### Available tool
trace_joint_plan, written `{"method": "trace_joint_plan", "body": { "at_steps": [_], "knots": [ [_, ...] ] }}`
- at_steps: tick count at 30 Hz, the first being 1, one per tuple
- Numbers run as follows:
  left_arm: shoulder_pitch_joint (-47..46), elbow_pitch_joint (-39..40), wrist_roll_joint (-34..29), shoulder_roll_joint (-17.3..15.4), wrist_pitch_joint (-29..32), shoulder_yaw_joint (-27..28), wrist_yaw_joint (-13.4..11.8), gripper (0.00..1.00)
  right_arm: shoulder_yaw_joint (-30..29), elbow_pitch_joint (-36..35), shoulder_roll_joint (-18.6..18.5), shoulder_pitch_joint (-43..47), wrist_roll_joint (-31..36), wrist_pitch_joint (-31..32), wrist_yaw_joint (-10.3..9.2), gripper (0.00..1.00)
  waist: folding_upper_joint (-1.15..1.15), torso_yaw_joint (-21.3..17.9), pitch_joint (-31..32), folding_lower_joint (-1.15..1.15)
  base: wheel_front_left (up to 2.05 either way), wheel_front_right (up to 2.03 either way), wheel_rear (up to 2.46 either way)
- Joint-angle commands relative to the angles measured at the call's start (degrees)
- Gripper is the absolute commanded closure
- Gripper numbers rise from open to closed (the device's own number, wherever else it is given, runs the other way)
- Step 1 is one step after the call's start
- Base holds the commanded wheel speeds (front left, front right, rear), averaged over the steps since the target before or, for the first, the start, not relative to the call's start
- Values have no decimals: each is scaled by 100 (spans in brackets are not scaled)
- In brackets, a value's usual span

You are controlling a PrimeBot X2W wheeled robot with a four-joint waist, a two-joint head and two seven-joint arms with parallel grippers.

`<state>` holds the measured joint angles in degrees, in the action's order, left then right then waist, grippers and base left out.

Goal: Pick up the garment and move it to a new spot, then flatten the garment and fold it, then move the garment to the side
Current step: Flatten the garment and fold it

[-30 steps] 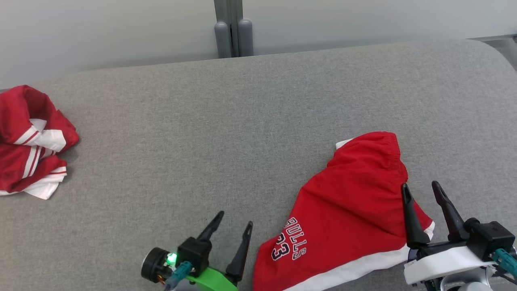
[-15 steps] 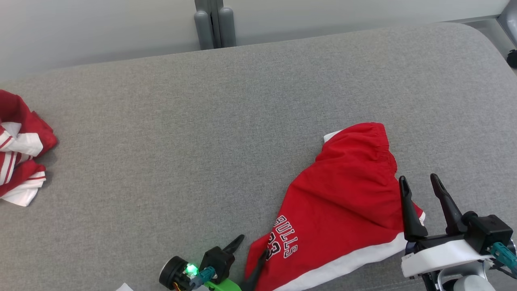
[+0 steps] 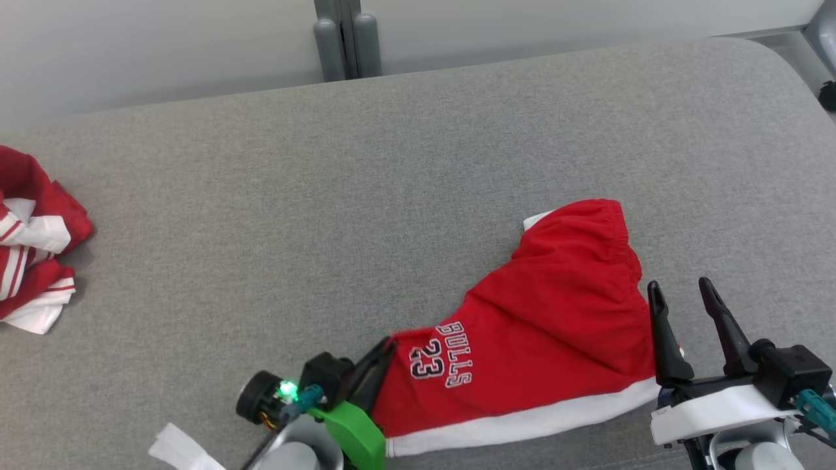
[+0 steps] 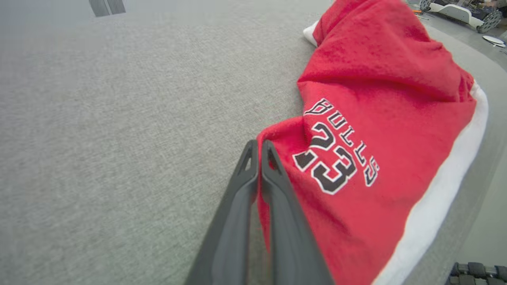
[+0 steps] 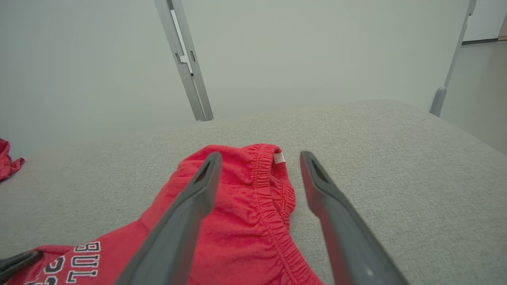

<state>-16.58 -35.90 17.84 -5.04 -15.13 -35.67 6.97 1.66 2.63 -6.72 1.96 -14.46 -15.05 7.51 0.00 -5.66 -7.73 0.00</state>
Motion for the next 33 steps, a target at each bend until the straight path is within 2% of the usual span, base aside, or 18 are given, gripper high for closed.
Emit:
{"method": "trace_joint_plan", "body": {
  "at_steps": [1, 11, 13, 14, 18, 22, 27, 33],
  "knots": [
    [-131, 58, -7, -139, -3, 176, -57, 100, -13, -11, -11, -54, 15, -18, -4, 0, 0, 4, 14, 0, 0, 0, 0],
    [-227, 127, -55, -424, -2, 1199, -179, 100, -15, 100, -34, -89, 36, -18, -4, 0, 0, -97, 101, 0, 0, 0, 0],
    [-180, 101, -111, -396, -3, 1282, -154, 38, -6, 125, -26, -80, 44, -18, -4, 0, 0, -108, 128, 0, 0, 0, 0],
    [-149, 107, -146, -369, -3, 1319, -148, 0, -4, 140, -20, -74, 47, -18, -4, 0, 0, -103, 150, 0, 0, 0, 0],
    [20, 320, -272, -278, -3, 1538, -149, 0, -4, 165, -9, -37, 55, -18, -4, 0, 0, -29, 267, 0, 0, 0, 0],
    [273, 699, -339, -230, -2, 1936, -264, 0, 51, 153, -33, -17, 59, -18, -4, 0, 0, 78, 416, 0, 0, 0, 0],
    [620, 1219, -470, -233, -2, 2484, -350, 0, 115, 131, -49, -44, 67, -19, -4, 0, 0, 220, 570, 0, 0, 0, 0],
    [981, 1831, -674, -258, -2, 3040, -340, 0, 153, 133, -31, -9, 112, -18, -4, 0, 0, 441, 719, 0, 0, 0, 0]
  ]
}}
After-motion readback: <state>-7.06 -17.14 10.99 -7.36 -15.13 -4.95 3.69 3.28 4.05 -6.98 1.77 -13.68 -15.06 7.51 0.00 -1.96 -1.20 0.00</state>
